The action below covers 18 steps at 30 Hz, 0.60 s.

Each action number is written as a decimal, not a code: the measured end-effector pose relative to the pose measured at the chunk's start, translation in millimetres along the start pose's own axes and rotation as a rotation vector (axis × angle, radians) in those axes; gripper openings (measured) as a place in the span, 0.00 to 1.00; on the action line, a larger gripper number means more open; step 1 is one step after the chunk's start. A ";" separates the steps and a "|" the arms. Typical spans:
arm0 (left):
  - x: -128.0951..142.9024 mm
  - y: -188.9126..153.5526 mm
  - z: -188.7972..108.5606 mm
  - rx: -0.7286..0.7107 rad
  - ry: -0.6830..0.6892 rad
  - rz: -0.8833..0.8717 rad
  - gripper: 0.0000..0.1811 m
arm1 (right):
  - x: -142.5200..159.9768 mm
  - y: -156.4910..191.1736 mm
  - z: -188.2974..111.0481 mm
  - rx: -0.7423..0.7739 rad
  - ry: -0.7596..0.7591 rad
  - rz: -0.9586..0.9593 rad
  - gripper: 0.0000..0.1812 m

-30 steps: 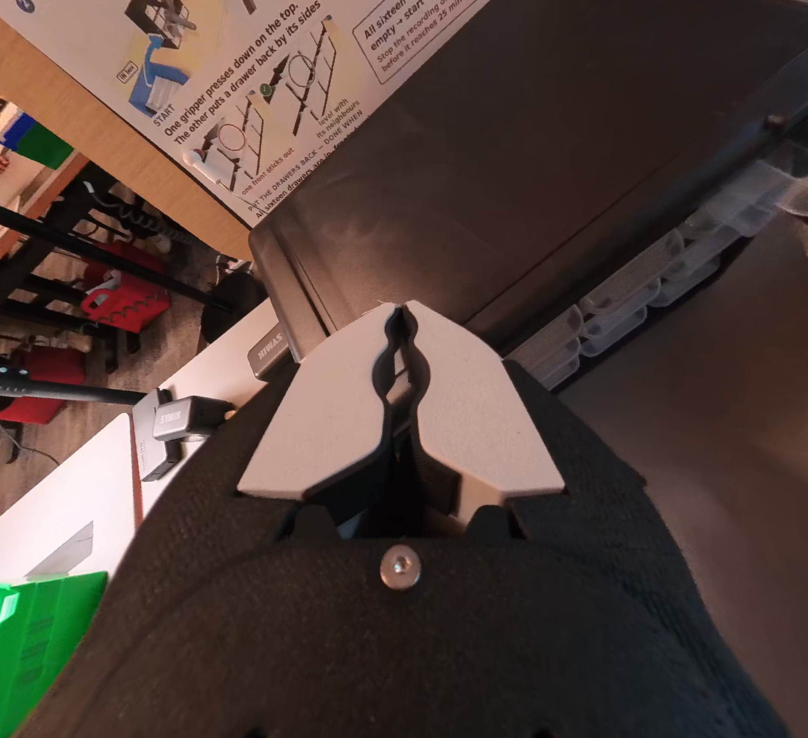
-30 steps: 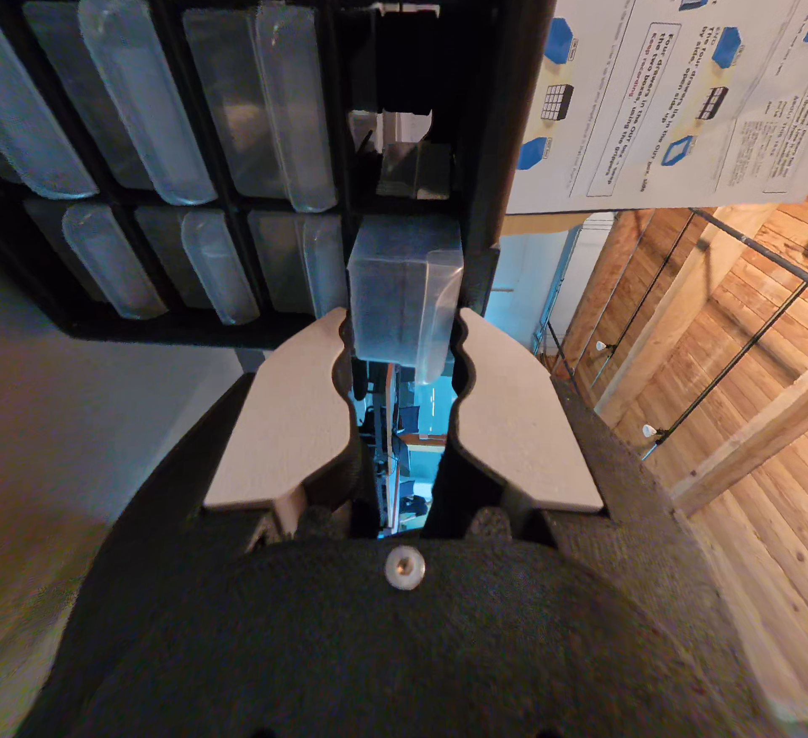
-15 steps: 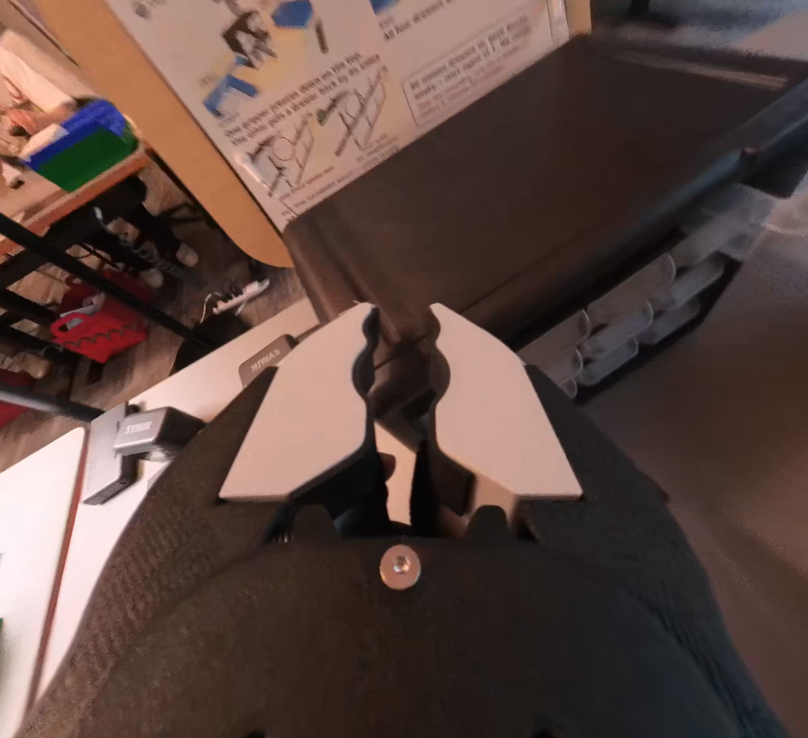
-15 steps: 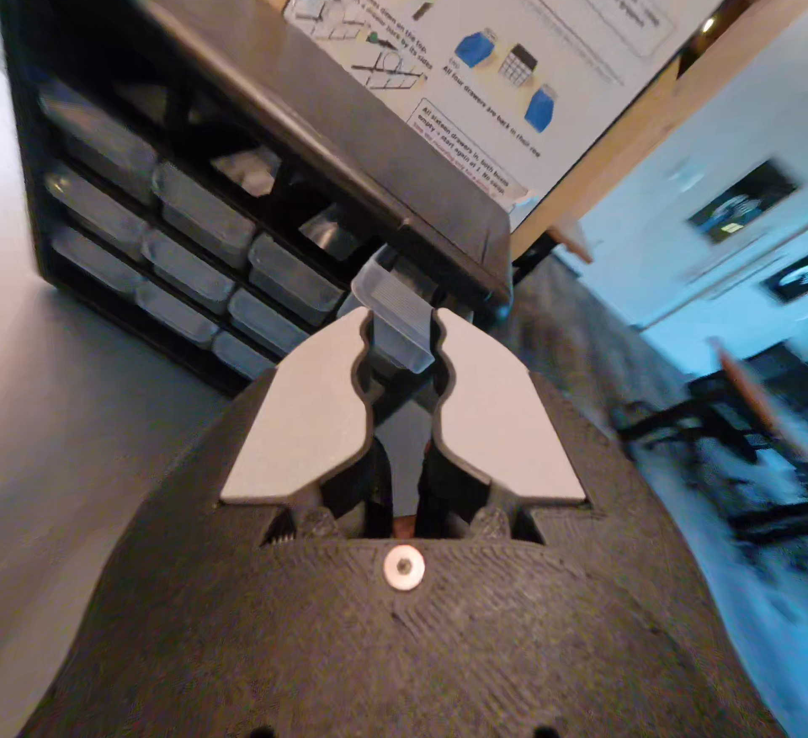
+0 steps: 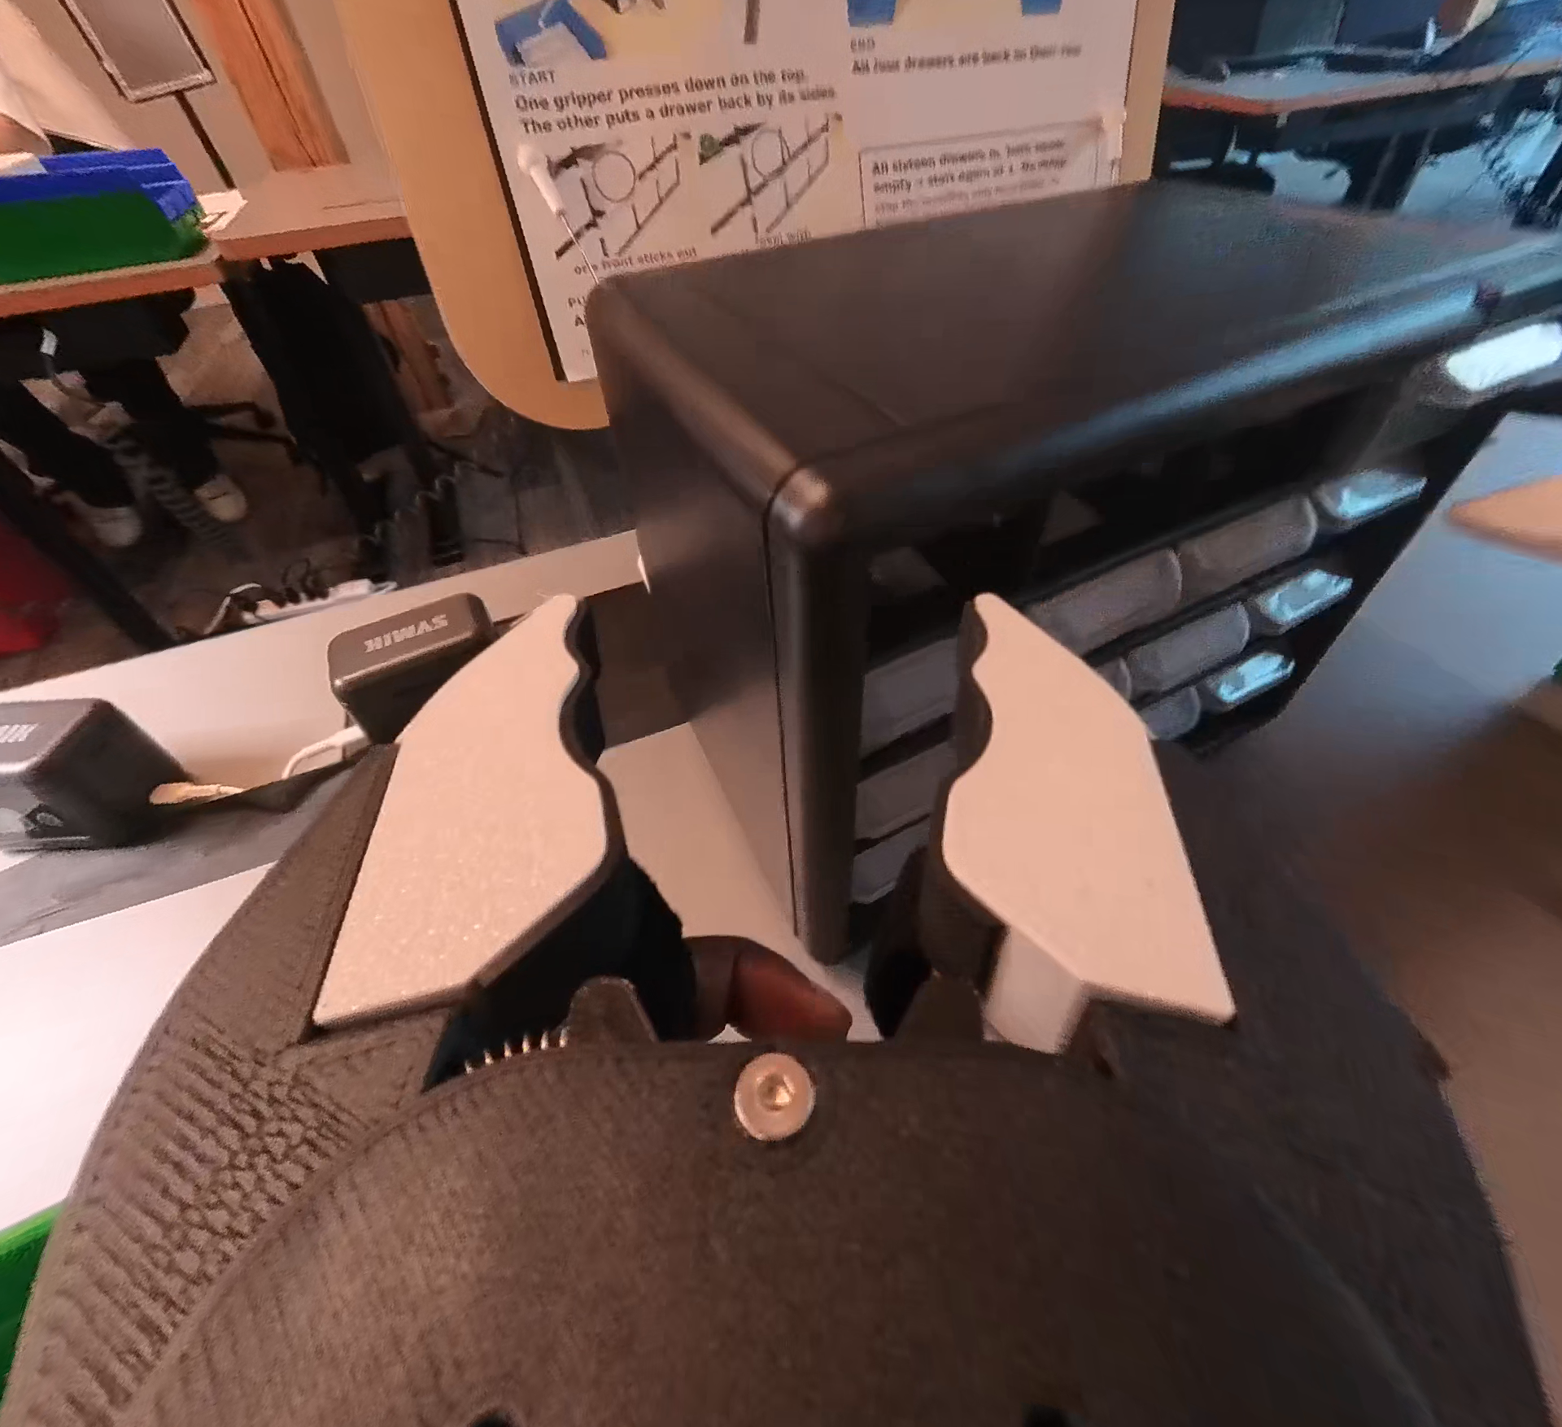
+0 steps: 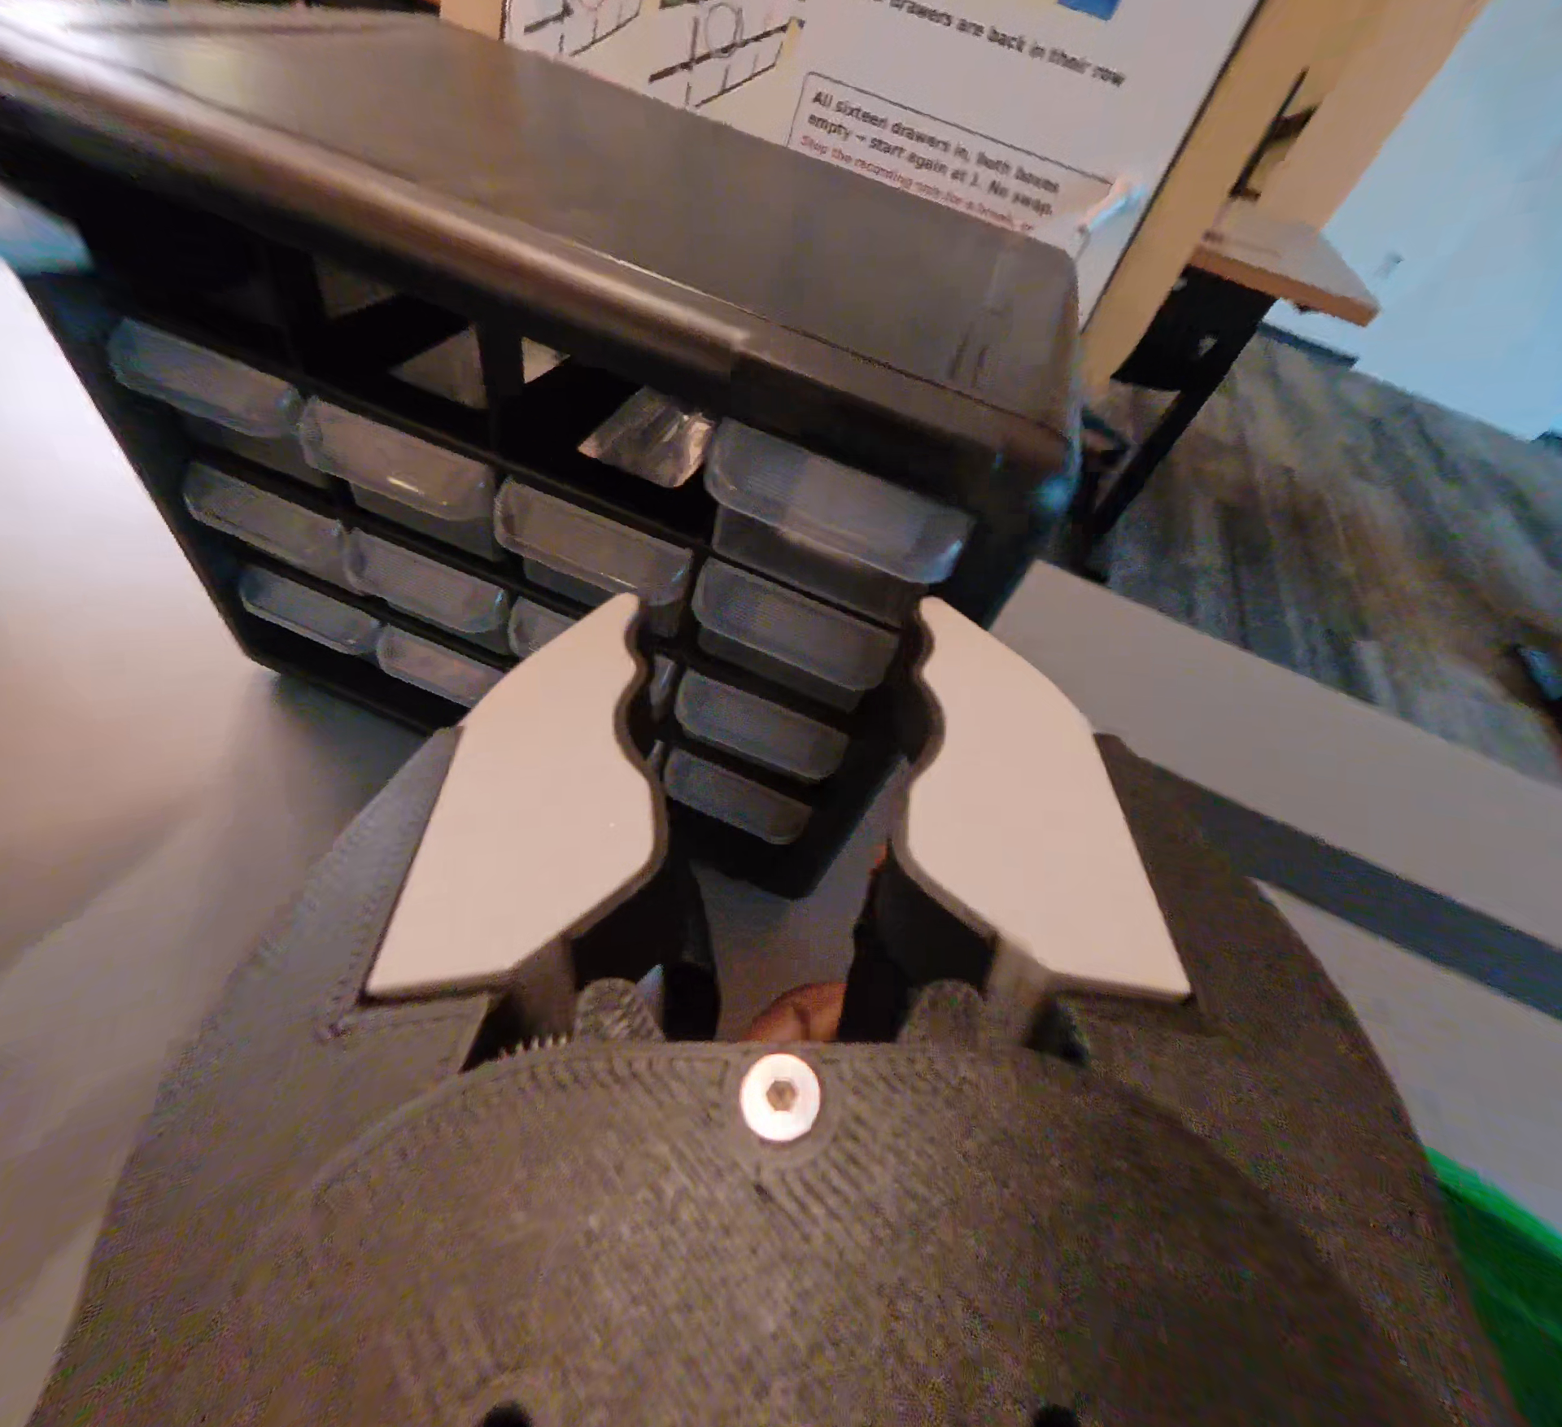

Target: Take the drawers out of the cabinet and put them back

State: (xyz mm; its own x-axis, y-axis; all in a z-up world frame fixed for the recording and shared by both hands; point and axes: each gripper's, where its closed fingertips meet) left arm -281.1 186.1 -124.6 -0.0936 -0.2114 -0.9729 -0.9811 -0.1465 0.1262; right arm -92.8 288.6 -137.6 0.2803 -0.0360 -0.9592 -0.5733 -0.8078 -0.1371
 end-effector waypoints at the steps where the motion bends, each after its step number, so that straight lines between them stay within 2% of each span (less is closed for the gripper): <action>1: 5.8 -2.0 1.6 0.004 0.014 0.018 0.45 | 0.1 -3.5 -3.7 0.000 -0.013 0.056 0.35; 2: 10.8 -2.9 3.2 0.002 0.026 0.032 0.45 | -0.1 -9.0 -7.0 0.011 -0.028 0.102 0.37; 4: 15.4 -2.3 5.5 -0.019 0.030 0.050 0.42 | -0.3 -22.4 -12.3 0.048 -0.056 0.149 0.33; 6: 14.6 -3.9 7.8 -0.022 0.013 0.041 0.38 | 4.5 -38.1 -13.3 0.107 -0.043 0.165 0.22; 7: 13.8 -4.9 9.3 -0.019 0.007 0.025 0.36 | 7.9 -43.6 -11.3 0.123 -0.024 0.165 0.19; 10: 12.1 -10.7 13.8 0.008 -0.006 -0.038 0.32 | 8.6 -41.0 -2.3 0.078 -0.023 0.144 0.18; 15: 13.1 -3.7 16.7 -0.062 -0.026 -0.029 0.16 | 6.5 -43.9 11.5 0.105 -0.018 0.076 0.13; 18: 13.3 -3.6 16.4 -0.064 -0.017 -0.034 0.15 | 6.9 -42.7 14.3 0.098 -0.002 0.073 0.11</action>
State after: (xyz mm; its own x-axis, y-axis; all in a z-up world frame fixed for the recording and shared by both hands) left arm -281.6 199.7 -141.2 -0.0641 -0.1891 -0.9799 -0.9710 -0.2149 0.1050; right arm -77.5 331.3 -141.9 0.2334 -0.0913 -0.9681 -0.6649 -0.7414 -0.0904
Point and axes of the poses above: each gripper's, where its closed fingertips meet, z out along the fingers, x out of its underside, y = z × x across the jaws, and after that the axes turned 4 degrees about z, right-handed
